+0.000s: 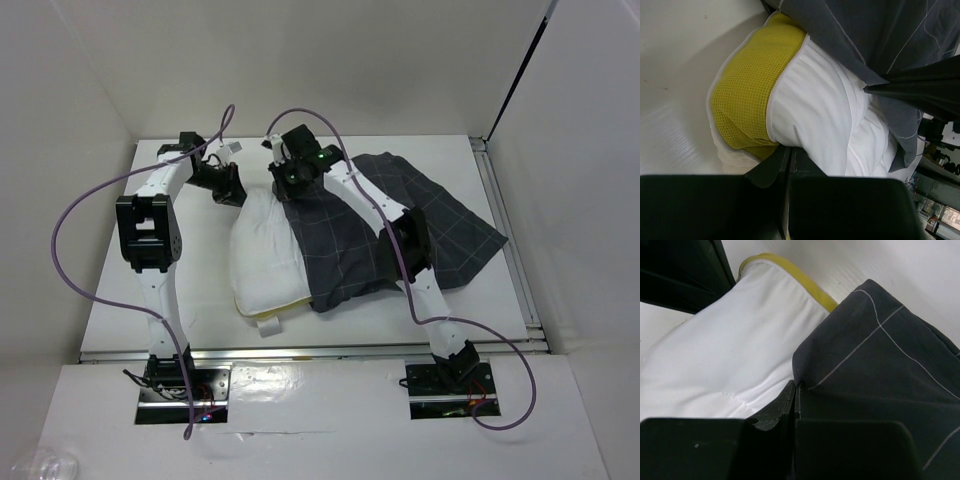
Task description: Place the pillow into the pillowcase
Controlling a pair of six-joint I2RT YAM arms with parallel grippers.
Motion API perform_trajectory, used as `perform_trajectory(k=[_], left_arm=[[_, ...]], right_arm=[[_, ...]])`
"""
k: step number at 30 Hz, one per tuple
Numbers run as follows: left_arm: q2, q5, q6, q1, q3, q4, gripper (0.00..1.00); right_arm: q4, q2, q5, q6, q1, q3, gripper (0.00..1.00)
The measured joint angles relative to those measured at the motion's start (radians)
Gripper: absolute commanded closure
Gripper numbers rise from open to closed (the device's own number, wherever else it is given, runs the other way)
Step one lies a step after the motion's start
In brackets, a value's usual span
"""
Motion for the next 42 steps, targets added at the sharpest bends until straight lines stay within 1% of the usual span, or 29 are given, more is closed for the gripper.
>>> perform_trajectory(k=[4, 11, 12, 14, 15, 16, 18, 19, 24, 25, 26, 27, 29, 32, 37, 42], left_arm=[[-0.009, 0.0, 0.001, 0.0, -0.014, 0.004, 1.0], [-0.073, -0.019, 0.023, -0.005, -0.114, 0.032, 1.0], [-0.081, -0.024, 0.026, -0.006, -0.124, 0.032, 1.0], [-0.096, -0.032, 0.031, -0.013, -0.143, 0.038, 1.0], [-0.102, -0.035, 0.032, -0.018, -0.152, 0.044, 1.0], [-0.106, -0.036, 0.032, -0.024, -0.156, 0.047, 1.0], [-0.107, -0.035, 0.032, -0.04, -0.158, 0.053, 1.0], [-0.107, -0.032, 0.032, -0.05, -0.158, 0.055, 1.0], [-0.107, -0.014, 0.029, -0.093, -0.157, 0.061, 1.0], [-0.107, -0.014, 0.029, -0.099, -0.156, 0.061, 1.0], [-0.107, -0.014, 0.03, -0.102, -0.155, 0.062, 1.0], [-0.107, -0.015, 0.03, -0.103, -0.154, 0.062, 1.0], [-0.107, -0.016, 0.029, -0.1, -0.154, 0.061, 1.0], [-0.107, -0.016, 0.029, -0.098, -0.154, 0.062, 1.0], [-0.107, -0.017, 0.028, -0.098, -0.154, 0.065, 1.0], [-0.107, -0.017, 0.027, -0.098, -0.154, 0.068, 1.0]], right_arm=[[0.023, -0.018, 0.007, -0.008, 0.013, -0.056, 1.0], [0.028, -0.055, -0.013, -0.003, 0.002, -0.109, 1.0], [0.031, -0.066, -0.023, 0.001, -0.006, -0.127, 0.97], [0.028, -0.079, -0.042, 0.013, -0.024, -0.142, 0.79], [0.03, -0.083, -0.058, 0.023, -0.035, -0.142, 0.74], [0.037, -0.086, -0.075, 0.027, -0.044, -0.142, 0.77], [0.051, -0.101, -0.1, 0.032, -0.056, -0.148, 0.9], [0.056, -0.113, -0.111, 0.039, -0.058, -0.154, 1.0], [0.076, -0.144, -0.151, 0.049, -0.06, -0.156, 1.0], [0.079, -0.145, -0.151, 0.049, -0.06, -0.156, 0.96], [0.081, -0.145, -0.15, 0.049, -0.06, -0.156, 0.85], [0.08, -0.145, -0.145, 0.054, -0.06, -0.156, 0.66], [0.081, -0.145, -0.101, 0.056, -0.06, -0.156, 0.53], [0.087, -0.145, 0.017, 0.045, -0.06, -0.159, 0.47], [0.118, -0.164, 0.214, 0.0, -0.067, -0.247, 0.47], [0.148, -0.183, 0.331, -0.061, -0.082, -0.37, 0.47]])
